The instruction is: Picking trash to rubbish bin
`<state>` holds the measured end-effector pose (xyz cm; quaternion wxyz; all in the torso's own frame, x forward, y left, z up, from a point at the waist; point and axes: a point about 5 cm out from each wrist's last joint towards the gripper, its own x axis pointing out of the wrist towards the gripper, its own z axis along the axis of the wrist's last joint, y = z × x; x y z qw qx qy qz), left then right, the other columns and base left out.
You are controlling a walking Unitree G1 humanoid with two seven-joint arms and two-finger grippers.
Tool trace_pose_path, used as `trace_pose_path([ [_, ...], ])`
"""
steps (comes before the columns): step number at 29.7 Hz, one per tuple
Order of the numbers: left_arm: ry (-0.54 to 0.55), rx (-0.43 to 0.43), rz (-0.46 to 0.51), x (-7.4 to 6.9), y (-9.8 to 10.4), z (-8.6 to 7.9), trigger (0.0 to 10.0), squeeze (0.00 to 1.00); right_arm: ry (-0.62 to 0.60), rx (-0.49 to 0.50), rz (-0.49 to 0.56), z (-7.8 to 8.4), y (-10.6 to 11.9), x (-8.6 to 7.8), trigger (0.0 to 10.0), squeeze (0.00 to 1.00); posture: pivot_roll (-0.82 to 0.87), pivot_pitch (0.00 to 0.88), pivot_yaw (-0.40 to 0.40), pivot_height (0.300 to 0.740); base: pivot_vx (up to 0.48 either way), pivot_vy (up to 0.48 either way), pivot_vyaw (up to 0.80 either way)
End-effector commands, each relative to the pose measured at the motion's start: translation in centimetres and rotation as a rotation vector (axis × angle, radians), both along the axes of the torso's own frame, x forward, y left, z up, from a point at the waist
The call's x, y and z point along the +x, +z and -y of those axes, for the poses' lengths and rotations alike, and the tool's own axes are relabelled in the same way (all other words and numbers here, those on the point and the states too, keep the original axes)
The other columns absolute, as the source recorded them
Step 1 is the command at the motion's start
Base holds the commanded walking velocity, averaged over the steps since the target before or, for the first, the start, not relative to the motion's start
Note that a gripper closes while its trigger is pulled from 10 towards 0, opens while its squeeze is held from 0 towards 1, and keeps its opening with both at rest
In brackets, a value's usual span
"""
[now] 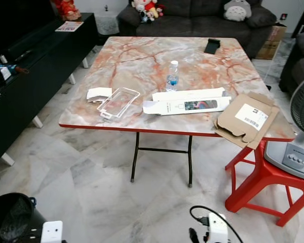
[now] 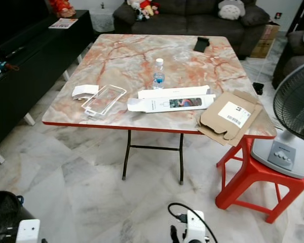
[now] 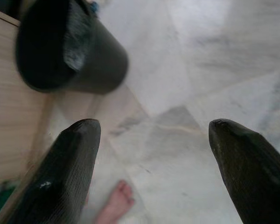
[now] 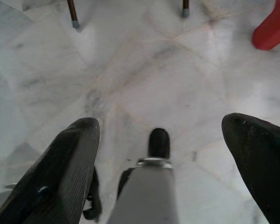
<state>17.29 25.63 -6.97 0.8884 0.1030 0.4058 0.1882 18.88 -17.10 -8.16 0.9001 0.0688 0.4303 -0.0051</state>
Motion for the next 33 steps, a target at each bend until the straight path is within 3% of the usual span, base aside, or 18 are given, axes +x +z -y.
trace_pose_path([
  [1,-0.001,-0.010,-0.024,-0.7,-0.5,0.4,10.0,0.00,0.009,-0.003,0.006,0.1,0.0,0.0,10.0,0.00,0.11,0.126,-0.005,0.740,0.000,0.000,0.00],
  [13,-0.020,-0.063,-0.047,-1.7,-1.3,1.9,10.0,0.00,0.035,-0.016,0.034,0.3,0.6,1.0,10.0,0.00,0.08,0.151,-0.015,0.740,0.000,0.000,0.00],
  [21,-0.058,-0.079,-0.058,-1.9,-1.5,2.5,10.0,0.00,0.050,-0.028,0.017,0.6,0.3,0.4,10.0,0.00,0.06,0.142,0.010,0.740,0.000,0.000,0.00],
  [33,-0.115,-0.064,-0.002,0.9,-0.3,2.5,10.0,0.00,0.045,-0.017,0.085,0.1,1.3,2.3,10.0,0.00,0.08,0.113,0.020,0.740,0.000,0.000,0.00],
])
